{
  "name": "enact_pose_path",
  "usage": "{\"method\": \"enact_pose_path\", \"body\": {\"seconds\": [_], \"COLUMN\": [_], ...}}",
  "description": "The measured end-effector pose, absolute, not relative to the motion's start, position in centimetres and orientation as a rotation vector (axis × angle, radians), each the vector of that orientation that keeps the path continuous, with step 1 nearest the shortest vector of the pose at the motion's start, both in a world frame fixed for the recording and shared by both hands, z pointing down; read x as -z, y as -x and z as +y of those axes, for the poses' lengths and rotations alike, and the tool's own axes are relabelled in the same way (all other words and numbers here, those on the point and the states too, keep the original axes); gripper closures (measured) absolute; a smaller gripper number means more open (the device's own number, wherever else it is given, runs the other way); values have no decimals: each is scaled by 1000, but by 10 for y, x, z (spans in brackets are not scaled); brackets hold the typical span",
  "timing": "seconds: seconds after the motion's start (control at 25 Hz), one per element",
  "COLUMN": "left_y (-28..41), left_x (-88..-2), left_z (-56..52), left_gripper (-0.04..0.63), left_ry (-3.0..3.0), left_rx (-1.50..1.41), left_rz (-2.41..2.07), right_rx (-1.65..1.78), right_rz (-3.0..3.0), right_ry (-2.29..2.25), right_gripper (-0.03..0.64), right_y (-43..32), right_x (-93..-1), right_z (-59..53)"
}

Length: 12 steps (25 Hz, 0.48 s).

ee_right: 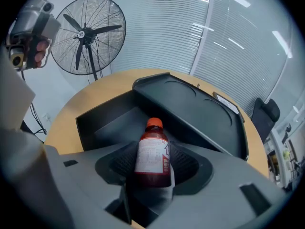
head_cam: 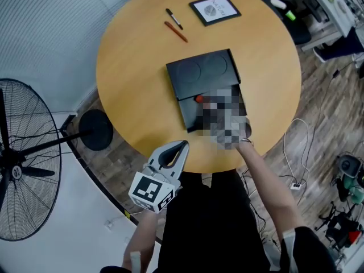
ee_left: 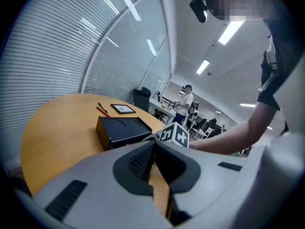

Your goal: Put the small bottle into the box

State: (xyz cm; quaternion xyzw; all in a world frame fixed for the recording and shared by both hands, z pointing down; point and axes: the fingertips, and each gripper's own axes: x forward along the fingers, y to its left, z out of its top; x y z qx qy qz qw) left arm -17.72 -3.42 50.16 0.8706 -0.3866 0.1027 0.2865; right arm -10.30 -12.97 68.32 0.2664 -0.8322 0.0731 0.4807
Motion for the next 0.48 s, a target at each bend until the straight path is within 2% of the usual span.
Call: {"method": "enact_pose_path", "body": {"seconds": [0.48], "left_y": [179], "left_x": [-499], "left_z": [-32], "left_gripper": [598], "left_ry": [-2323], "left_rx": [-269], "left_rz": [-1042], "right_rx": [-175], "right_rz": [-2018], "right_ry": [-629], "right_gripper": [388], "right_y": [101], "right_x": [-684], "right_z": [-129]}}
